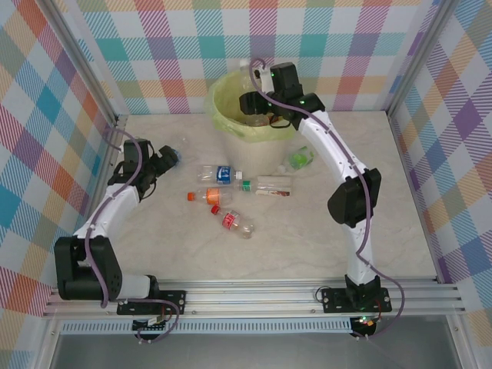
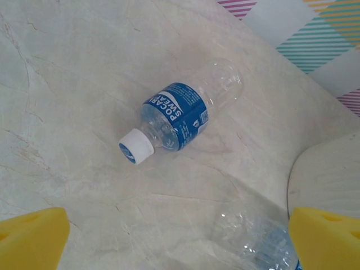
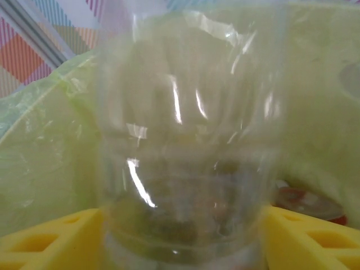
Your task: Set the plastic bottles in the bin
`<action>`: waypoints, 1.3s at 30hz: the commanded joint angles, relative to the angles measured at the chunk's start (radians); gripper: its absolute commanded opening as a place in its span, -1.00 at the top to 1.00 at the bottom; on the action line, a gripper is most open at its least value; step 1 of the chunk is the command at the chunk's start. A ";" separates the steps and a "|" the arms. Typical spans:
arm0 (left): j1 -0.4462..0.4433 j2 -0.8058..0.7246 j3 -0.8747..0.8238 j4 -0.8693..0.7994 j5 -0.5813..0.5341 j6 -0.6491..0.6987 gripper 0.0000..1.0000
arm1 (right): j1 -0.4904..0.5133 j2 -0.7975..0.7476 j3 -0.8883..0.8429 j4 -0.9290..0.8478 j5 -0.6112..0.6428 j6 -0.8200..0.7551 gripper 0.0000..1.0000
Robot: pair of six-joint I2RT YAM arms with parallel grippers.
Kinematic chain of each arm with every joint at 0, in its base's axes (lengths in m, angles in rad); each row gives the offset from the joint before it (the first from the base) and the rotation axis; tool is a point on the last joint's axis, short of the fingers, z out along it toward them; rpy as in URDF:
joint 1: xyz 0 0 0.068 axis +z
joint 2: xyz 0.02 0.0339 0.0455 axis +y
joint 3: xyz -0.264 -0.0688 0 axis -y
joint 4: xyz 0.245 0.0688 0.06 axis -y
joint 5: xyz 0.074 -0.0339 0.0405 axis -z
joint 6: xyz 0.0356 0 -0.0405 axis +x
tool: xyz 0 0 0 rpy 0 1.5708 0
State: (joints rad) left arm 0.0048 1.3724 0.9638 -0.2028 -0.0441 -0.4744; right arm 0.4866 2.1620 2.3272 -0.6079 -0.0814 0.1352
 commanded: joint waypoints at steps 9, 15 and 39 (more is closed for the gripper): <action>0.062 0.173 0.131 0.094 0.041 0.069 -1.00 | 0.014 -0.163 -0.108 0.111 -0.218 -0.001 -0.77; 0.070 0.305 0.267 0.003 0.123 0.161 -1.00 | 0.014 -0.329 -0.298 0.198 -0.191 -0.024 -0.90; 0.046 0.832 0.819 -0.392 0.240 0.469 -1.00 | 0.013 -0.913 -1.053 0.417 -0.011 0.007 -0.99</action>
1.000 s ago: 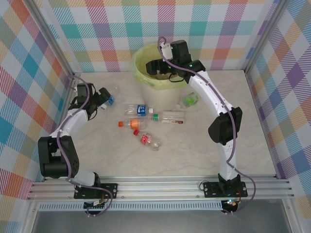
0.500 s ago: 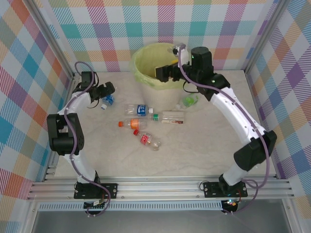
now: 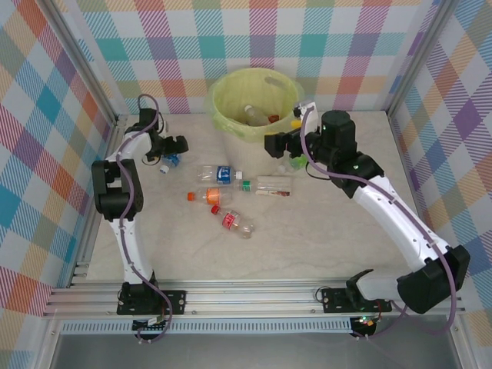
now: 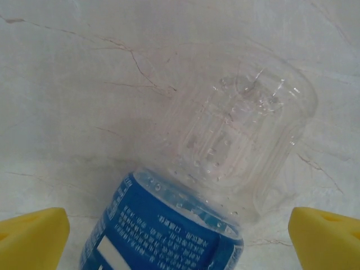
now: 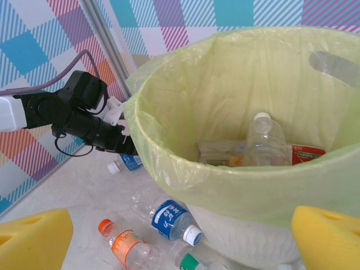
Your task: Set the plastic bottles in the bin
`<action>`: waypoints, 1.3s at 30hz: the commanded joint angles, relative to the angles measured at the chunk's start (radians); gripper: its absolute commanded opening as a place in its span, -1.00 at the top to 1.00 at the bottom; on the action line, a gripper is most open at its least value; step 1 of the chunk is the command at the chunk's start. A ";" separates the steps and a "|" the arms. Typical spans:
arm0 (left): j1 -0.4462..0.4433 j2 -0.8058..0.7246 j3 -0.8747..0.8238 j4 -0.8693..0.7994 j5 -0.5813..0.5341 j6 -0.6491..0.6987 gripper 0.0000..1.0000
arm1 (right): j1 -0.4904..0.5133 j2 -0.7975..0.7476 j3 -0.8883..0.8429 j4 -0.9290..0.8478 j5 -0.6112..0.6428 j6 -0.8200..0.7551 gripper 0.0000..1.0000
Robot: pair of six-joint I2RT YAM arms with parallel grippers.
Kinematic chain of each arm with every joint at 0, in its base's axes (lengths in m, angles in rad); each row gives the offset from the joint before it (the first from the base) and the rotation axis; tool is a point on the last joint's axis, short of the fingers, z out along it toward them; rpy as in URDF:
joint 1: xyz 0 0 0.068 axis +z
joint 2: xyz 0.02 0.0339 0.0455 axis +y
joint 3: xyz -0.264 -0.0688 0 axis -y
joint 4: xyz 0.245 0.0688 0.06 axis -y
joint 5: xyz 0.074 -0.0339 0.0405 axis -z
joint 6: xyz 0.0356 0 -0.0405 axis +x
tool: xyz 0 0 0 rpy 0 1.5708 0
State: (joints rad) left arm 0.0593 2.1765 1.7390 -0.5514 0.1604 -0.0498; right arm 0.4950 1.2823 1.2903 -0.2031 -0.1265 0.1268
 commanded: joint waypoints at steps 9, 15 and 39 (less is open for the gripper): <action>-0.095 0.168 0.223 -0.184 -0.195 0.160 -0.77 | 0.005 -0.124 -0.082 -0.016 0.115 0.039 -1.00; -0.105 0.178 0.243 -0.185 -0.213 0.155 -0.42 | 0.005 -0.159 -0.130 -0.028 0.144 0.054 -0.99; -0.124 -0.210 -0.118 0.090 -0.150 -0.023 0.18 | 0.004 -0.123 -0.162 0.034 0.129 0.089 -0.99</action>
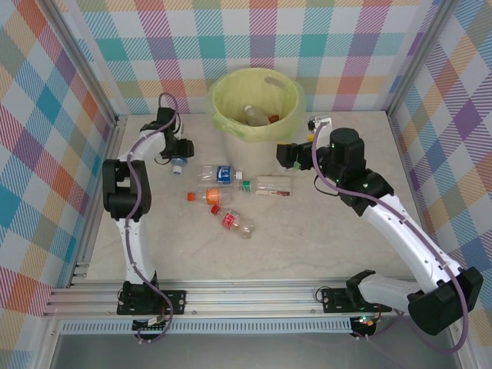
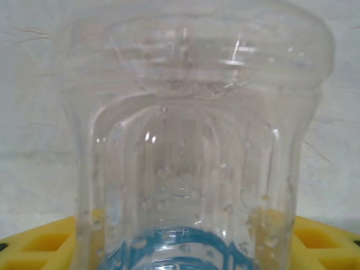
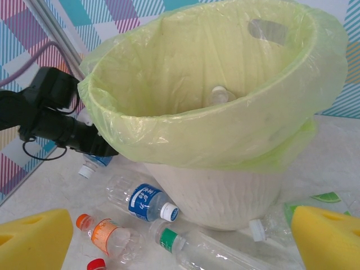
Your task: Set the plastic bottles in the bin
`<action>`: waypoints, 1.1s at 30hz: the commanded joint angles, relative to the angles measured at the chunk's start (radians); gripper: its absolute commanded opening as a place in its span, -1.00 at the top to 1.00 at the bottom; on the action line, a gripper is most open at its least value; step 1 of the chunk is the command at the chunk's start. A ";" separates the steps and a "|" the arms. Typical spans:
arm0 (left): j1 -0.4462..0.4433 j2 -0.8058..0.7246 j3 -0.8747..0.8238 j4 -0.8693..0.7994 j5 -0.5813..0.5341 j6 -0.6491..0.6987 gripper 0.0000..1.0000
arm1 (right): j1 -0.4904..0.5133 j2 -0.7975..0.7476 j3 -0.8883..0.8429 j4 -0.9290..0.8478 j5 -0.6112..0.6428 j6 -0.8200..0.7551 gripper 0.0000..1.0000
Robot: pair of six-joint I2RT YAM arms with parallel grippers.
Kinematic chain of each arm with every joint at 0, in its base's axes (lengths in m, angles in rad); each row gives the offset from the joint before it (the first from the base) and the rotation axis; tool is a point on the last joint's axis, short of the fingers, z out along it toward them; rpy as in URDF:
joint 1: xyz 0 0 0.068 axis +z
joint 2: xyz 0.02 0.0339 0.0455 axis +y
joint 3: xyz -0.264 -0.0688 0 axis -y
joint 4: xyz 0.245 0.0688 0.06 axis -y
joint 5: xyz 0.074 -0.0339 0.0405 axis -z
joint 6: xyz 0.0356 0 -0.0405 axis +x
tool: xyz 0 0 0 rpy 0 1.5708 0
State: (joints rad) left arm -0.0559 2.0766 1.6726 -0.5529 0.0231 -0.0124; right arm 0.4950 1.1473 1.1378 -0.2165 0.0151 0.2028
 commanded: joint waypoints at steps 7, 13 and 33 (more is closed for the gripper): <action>-0.043 -0.295 -0.137 0.146 0.026 -0.160 0.22 | 0.004 0.043 0.004 0.053 -0.027 0.023 -0.99; -0.086 -0.412 -0.121 0.131 0.010 -0.218 0.21 | 0.004 0.060 0.002 0.064 -0.034 0.032 -1.00; -0.270 -0.528 0.046 0.267 0.220 -0.130 0.22 | 0.004 0.072 -0.003 0.067 -0.040 0.053 -0.99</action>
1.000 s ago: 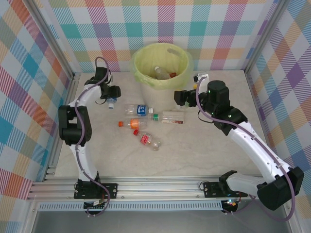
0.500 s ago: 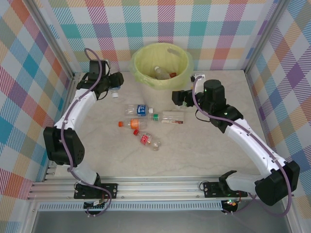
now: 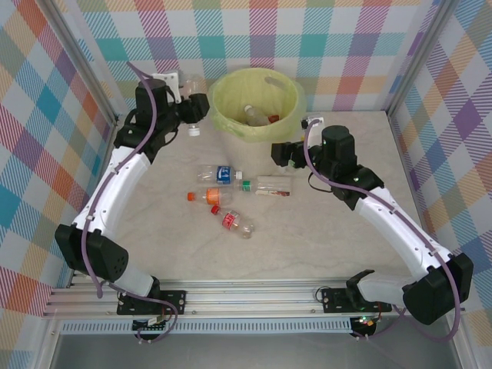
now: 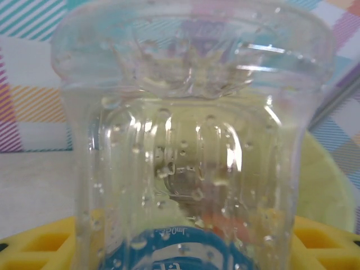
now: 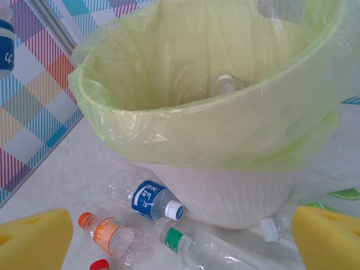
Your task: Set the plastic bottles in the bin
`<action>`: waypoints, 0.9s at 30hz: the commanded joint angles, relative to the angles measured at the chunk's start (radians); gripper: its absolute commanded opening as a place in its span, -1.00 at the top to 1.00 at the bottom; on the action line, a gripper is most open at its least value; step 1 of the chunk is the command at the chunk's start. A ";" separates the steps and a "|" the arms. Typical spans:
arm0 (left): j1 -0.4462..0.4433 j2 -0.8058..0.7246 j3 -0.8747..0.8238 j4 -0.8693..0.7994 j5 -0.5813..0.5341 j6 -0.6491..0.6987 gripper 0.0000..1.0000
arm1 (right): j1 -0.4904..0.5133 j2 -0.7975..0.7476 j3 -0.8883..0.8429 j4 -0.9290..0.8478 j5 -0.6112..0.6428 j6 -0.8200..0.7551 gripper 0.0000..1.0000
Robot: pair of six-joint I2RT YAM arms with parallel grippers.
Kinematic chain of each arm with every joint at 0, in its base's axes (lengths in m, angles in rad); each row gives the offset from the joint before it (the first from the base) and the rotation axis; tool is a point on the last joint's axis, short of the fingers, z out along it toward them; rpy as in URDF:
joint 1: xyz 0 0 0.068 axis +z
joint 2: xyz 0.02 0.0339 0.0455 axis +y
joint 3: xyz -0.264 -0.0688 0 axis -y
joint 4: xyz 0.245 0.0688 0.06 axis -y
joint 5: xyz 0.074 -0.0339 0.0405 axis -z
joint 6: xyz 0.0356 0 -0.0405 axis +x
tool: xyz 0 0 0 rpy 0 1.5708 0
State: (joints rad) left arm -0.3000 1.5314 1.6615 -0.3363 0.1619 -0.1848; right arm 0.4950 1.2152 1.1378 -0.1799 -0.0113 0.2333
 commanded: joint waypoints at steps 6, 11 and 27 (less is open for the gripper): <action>-0.087 0.124 0.180 -0.026 0.037 0.122 0.21 | 0.004 -0.003 -0.006 0.021 -0.009 0.027 -0.99; -0.101 0.230 0.316 -0.085 0.060 0.149 0.21 | 0.003 -0.014 -0.010 0.015 -0.001 0.025 -0.99; -0.111 0.894 1.484 -0.754 -0.112 0.170 -0.41 | 0.004 -0.050 -0.038 -0.012 0.038 0.013 -0.99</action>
State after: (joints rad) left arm -0.4042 2.3905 3.0245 -0.8814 0.1055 -0.0227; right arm 0.4950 1.1950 1.1194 -0.1963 0.0044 0.2504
